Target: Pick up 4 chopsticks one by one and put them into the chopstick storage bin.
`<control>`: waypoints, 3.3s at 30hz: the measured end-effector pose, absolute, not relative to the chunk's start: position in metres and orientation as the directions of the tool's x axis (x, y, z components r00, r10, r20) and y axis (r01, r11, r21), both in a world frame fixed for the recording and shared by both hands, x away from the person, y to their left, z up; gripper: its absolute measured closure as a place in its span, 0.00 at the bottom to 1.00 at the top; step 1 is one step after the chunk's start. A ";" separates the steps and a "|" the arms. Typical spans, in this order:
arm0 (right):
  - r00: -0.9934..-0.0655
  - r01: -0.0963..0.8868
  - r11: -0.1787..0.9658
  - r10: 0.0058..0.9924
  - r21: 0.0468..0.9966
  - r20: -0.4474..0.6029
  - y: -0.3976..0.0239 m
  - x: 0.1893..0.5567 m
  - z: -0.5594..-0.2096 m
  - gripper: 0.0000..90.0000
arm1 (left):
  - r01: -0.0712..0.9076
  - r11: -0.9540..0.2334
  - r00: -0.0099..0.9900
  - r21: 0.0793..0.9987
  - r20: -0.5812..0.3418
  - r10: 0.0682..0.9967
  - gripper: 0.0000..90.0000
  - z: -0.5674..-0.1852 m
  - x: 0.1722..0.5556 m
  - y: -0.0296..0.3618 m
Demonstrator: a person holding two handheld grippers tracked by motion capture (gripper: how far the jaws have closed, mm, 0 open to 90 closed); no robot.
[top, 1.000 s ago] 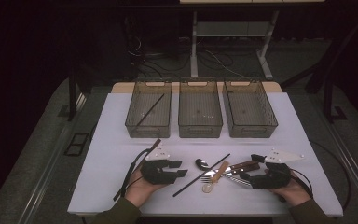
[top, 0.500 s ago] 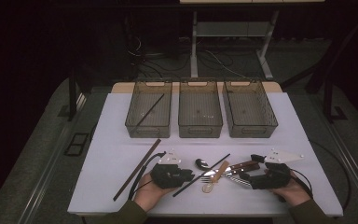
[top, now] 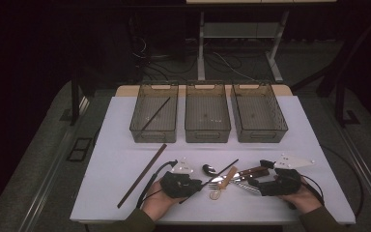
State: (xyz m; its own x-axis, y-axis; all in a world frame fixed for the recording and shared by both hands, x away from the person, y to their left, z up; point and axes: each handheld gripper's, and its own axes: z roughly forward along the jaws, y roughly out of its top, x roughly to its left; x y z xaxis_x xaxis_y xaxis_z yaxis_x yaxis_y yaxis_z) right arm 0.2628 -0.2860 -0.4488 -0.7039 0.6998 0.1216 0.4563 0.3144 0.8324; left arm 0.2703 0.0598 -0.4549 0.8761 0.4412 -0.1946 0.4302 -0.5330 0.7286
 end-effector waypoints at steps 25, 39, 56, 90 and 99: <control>-0.706 0.452 0.315 0.699 0.835 0.119 -0.286 0.262 -0.448 0.15 | 0.384 -0.564 0.880 0.731 -0.103 0.465 0.95 -0.453 0.266 0.054; -0.707 0.451 0.316 0.697 0.835 0.119 -0.286 0.262 -0.448 0.15 | 0.386 -0.537 0.885 0.750 -0.137 0.446 0.95 -0.443 0.274 0.068; -0.708 0.451 0.315 0.696 0.835 0.120 -0.286 0.262 -0.448 0.15 | 0.395 -0.510 0.874 0.764 -0.141 0.465 0.95 -0.430 0.285 0.097; -0.708 0.451 0.312 0.695 0.836 0.123 -0.286 0.262 -0.448 0.15 | 0.431 -0.394 0.800 0.812 -0.141 0.583 0.95 -0.406 0.300 0.159; -0.710 0.452 0.315 0.693 0.835 0.123 -0.286 0.262 -0.448 0.15 | 0.427 -0.370 0.779 0.825 -0.129 0.614 0.95 -0.399 0.306 0.171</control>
State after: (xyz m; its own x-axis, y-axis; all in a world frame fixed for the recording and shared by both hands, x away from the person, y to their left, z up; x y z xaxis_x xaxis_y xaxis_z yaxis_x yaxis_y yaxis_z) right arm 0.2623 -0.2856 -0.4482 -0.7101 0.6933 0.1226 0.4516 0.3149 0.8348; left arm 0.3057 0.1714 -0.3985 0.7790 0.6138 -0.1286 0.4274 -0.3696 0.8251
